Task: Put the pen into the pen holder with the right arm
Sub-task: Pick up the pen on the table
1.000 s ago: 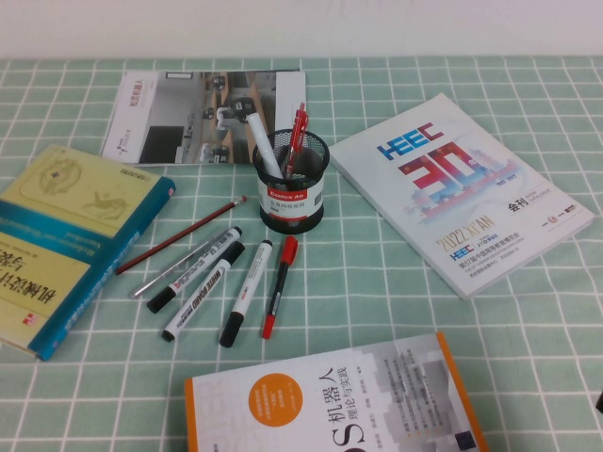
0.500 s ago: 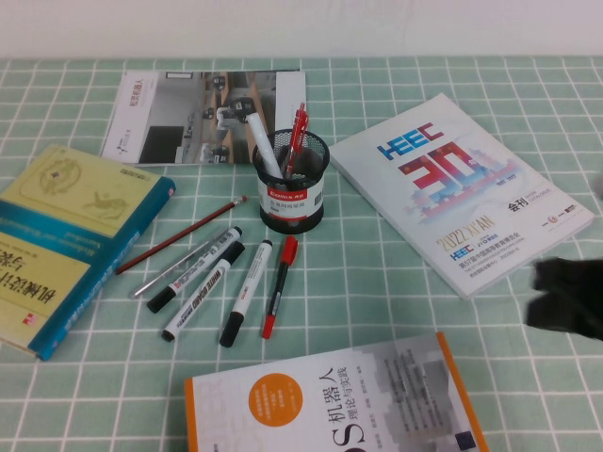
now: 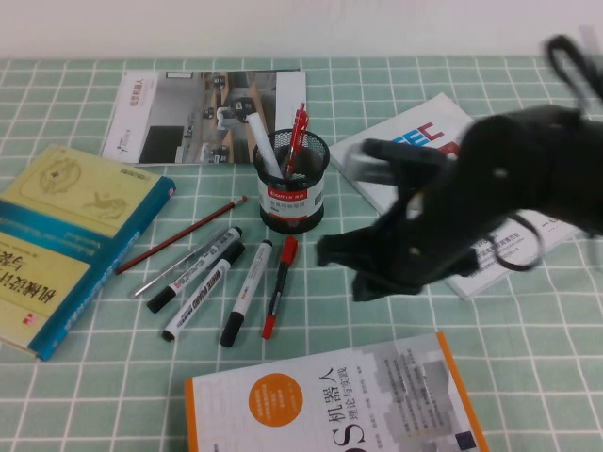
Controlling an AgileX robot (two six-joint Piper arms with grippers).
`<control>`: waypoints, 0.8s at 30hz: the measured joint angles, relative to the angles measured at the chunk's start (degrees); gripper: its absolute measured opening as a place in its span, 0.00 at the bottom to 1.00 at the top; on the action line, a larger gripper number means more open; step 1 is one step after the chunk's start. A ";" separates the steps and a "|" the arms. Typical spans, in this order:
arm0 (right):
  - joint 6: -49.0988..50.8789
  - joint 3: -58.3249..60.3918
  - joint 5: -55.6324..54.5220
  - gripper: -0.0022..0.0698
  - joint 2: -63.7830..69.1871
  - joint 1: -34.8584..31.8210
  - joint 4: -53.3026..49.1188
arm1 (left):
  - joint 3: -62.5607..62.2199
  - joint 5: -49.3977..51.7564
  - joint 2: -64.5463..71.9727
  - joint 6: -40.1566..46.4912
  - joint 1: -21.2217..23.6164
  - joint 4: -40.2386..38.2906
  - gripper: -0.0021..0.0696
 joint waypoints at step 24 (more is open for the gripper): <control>10.61 -44.43 17.99 0.38 35.09 4.68 -7.72 | 0.00 0.00 0.00 0.00 0.00 0.00 0.02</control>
